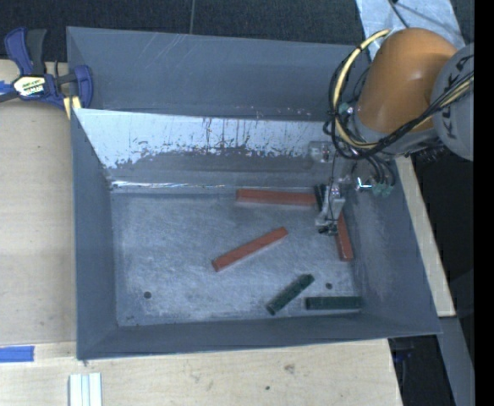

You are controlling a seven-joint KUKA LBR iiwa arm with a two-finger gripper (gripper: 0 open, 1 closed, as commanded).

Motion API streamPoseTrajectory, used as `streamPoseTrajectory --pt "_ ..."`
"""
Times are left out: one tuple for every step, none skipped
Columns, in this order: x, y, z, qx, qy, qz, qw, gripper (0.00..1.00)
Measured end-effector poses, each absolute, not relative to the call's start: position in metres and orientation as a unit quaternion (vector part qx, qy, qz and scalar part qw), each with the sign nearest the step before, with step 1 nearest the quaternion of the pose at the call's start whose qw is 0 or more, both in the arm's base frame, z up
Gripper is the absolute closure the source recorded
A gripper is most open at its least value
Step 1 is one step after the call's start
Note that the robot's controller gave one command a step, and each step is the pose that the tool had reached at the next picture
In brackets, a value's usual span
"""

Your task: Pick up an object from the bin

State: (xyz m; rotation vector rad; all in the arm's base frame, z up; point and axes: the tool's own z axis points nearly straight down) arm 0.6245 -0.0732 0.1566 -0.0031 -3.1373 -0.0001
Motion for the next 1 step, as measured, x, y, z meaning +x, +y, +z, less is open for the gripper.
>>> streamPoseTrajectory --pt "0.594 -0.0451 0.0715 0.082 -0.997 0.0 -0.002 0.0"
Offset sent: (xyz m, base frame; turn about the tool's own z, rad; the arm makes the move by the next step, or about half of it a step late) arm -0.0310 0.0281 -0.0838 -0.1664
